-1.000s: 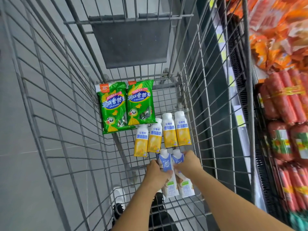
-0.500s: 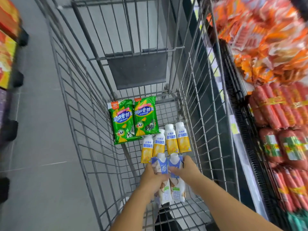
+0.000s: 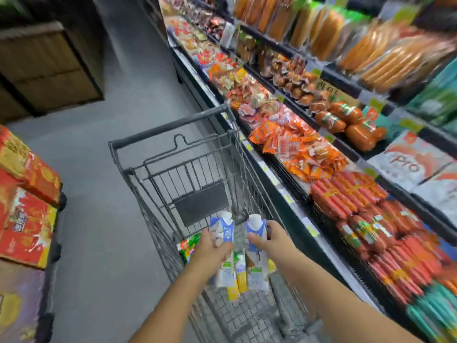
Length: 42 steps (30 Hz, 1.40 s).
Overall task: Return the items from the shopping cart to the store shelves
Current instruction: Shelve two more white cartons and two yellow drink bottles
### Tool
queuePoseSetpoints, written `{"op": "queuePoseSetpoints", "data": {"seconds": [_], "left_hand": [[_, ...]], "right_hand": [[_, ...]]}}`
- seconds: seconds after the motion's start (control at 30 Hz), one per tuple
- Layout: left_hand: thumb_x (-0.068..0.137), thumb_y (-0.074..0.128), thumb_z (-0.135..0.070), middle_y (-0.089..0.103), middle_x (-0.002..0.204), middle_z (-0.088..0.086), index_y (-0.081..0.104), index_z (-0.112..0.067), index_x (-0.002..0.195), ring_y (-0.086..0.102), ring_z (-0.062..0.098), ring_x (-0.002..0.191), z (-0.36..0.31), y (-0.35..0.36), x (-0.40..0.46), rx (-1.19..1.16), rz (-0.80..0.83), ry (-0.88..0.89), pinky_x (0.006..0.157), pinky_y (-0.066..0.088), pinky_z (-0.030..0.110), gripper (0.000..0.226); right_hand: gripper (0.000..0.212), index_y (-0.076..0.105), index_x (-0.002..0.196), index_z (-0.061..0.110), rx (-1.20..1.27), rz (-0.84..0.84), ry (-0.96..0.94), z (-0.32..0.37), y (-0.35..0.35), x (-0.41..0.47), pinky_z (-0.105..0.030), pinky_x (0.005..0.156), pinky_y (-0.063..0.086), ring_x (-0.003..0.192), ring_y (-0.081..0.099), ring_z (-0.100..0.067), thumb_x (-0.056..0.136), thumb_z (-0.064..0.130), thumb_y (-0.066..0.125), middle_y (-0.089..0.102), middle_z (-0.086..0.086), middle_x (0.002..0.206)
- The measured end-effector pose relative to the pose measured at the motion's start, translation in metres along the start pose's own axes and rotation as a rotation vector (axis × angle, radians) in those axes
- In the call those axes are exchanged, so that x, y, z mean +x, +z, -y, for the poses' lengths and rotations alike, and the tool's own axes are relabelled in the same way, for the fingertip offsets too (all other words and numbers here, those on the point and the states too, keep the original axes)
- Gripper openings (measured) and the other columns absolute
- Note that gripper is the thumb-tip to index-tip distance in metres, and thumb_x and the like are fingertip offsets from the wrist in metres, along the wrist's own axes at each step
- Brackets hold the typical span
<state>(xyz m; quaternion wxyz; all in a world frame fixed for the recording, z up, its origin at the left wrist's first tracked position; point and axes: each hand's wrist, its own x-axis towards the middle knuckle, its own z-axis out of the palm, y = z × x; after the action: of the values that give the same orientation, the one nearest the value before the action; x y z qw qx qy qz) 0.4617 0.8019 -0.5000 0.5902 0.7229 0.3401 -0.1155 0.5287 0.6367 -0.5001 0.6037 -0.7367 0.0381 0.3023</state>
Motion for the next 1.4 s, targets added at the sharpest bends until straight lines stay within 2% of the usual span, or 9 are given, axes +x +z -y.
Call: {"op": "queuePoseSetpoints", "data": {"seconds": [0.27,0.33,0.43,0.63,0.77,0.9,1.03,1.17,1.4], "left_hand": [[0.077,0.073,-0.035,0.066,0.086,0.005,0.054,-0.028,0.095,0.062,0.022,0.071,-0.127,0.023,-0.093,0.080,0.182,0.380,0.075,0.052,0.043,0.026],[0.079,0.074,-0.037,0.066,0.088,0.007,0.055,-0.032,0.105,0.064,0.027,0.075,-0.154,0.047,-0.118,0.081,0.263,0.436,0.075,0.057,0.049,0.032],[0.094,0.065,-0.020,0.058,0.080,0.003,0.046,-0.018,0.127,0.059,0.019,0.065,-0.190,0.089,-0.166,0.068,0.453,0.531,0.057,0.053,0.033,0.038],[0.089,0.071,-0.036,0.061,0.110,0.031,0.050,-0.019,0.127,0.064,0.041,0.089,-0.230,0.201,-0.270,0.089,0.725,0.620,0.085,0.052,0.061,0.046],[0.081,0.075,-0.039,0.063,0.121,0.023,0.048,-0.017,0.136,0.064,0.037,0.105,-0.222,0.299,-0.356,0.120,0.896,0.697,0.091,0.053,0.055,0.064],[0.084,0.074,-0.036,0.070,0.109,0.019,0.059,-0.028,0.113,0.067,0.042,0.098,-0.193,0.399,-0.446,0.210,1.096,0.722,0.086,0.054,0.058,0.034],[0.070,0.076,-0.049,0.070,0.104,0.016,0.061,-0.031,0.116,0.068,0.033,0.090,-0.160,0.484,-0.541,0.241,1.253,0.734,0.078,0.055,0.052,0.052],[0.077,0.075,-0.041,0.071,0.103,0.018,0.064,-0.033,0.116,0.067,0.034,0.089,-0.137,0.552,-0.622,0.254,1.390,0.715,0.078,0.054,0.051,0.042],[0.089,0.070,-0.025,0.075,0.103,0.010,0.065,-0.031,0.107,0.071,0.030,0.094,-0.114,0.651,-0.723,0.248,1.541,0.688,0.087,0.055,0.056,0.020]], "right_hand": [[0.034,0.050,0.117,0.020,0.083,-0.228,-0.228,0.096,-0.083,-0.139,-0.031,0.077,0.055,0.096,0.066,-0.015,0.089,0.028,0.069,0.064,-0.002,0.114],[0.032,0.052,0.114,0.021,0.097,-0.325,-0.278,0.106,-0.112,-0.178,-0.037,0.081,0.057,0.096,0.067,-0.017,0.089,0.028,0.069,0.066,-0.002,0.112],[0.036,0.051,0.119,0.020,0.113,-0.493,-0.313,0.115,-0.158,-0.239,-0.033,0.079,0.058,0.092,0.067,-0.012,0.089,0.031,0.068,0.066,0.003,0.106],[0.034,0.053,0.120,0.016,0.148,-0.799,-0.382,0.093,-0.251,-0.365,-0.044,0.090,0.054,0.098,0.065,-0.018,0.091,0.029,0.066,0.066,-0.003,0.112],[0.031,0.056,0.113,0.019,0.195,-0.978,-0.392,0.044,-0.316,-0.464,-0.050,0.090,0.054,0.102,0.065,-0.026,0.089,0.034,0.067,0.067,-0.008,0.110],[0.041,0.053,0.123,0.021,0.271,-1.112,-0.371,-0.011,-0.376,-0.577,-0.040,0.084,0.057,0.100,0.067,-0.021,0.088,0.036,0.068,0.067,-0.004,0.112],[0.040,0.053,0.123,0.018,0.284,-1.261,-0.364,-0.062,-0.424,-0.681,-0.041,0.088,0.057,0.100,0.068,-0.021,0.089,0.032,0.067,0.068,-0.006,0.113],[0.020,0.057,0.107,0.024,0.320,-1.390,-0.362,-0.100,-0.456,-0.765,-0.029,0.078,0.056,0.090,0.069,-0.015,0.090,0.029,0.067,0.070,-0.003,0.103],[0.036,0.057,0.118,0.025,0.346,-1.575,-0.309,-0.152,-0.518,-0.857,-0.044,0.090,0.056,0.100,0.069,-0.020,0.087,0.038,0.070,0.071,-0.002,0.110]]}}
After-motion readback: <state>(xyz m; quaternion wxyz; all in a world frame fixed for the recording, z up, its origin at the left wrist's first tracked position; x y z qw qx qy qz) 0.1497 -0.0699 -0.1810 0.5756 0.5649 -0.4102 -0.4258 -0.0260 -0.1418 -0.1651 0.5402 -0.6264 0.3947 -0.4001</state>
